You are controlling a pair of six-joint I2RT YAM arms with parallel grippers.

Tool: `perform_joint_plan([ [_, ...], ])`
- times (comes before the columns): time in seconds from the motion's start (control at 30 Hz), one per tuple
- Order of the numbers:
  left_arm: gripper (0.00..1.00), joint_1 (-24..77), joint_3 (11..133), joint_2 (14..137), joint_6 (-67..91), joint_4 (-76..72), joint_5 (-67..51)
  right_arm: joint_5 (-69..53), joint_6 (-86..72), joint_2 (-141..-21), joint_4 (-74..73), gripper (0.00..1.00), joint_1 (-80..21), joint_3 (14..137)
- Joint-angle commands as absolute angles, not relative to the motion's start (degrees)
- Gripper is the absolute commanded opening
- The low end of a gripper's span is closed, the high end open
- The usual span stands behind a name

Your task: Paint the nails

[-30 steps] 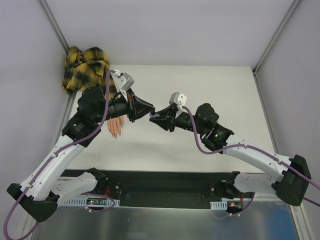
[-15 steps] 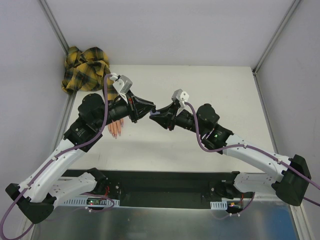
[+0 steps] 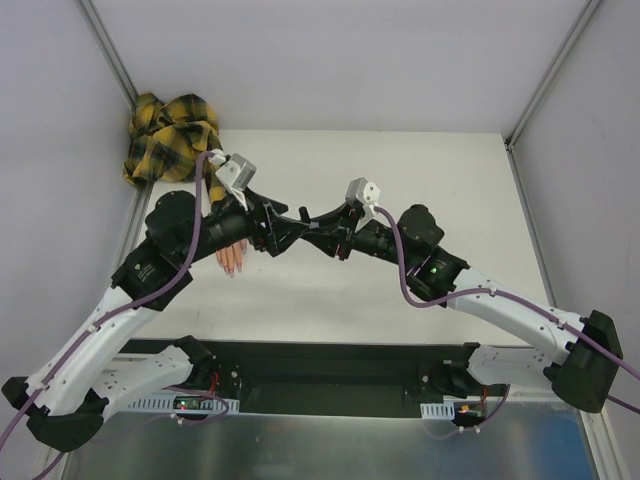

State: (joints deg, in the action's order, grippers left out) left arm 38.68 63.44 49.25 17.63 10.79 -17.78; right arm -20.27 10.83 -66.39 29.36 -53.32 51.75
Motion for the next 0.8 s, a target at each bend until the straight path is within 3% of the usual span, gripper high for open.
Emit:
perform_joint_plan([
  [0.0,0.75,39.1,70.0,45.5,20.6,15.1,-14.3,-24.3,13.0,-64.7,33.4,0.0,-53.2,54.8],
  [0.17,0.8,39.2,73.8,46.7,27.7,19.8,-11.8,-20.5,12.1,-65.1,32.1,0.0,-53.1,55.4],
  [0.37,0.72,40.1,73.6,49.5,34.3,23.6,-3.1,-14.6,8.9,-65.9,28.7,0.0,-53.3,57.5],
  [0.53,0.65,44.5,73.5,50.6,31.5,21.5,7.2,-12.0,8.4,-67.3,25.3,0.0,-53.5,59.5],
  [0.77,0.59,49.0,74.8,53.9,25.6,16.7,11.7,-9.8,9.1,-67.9,23.4,0.0,-54.1,60.5],
])
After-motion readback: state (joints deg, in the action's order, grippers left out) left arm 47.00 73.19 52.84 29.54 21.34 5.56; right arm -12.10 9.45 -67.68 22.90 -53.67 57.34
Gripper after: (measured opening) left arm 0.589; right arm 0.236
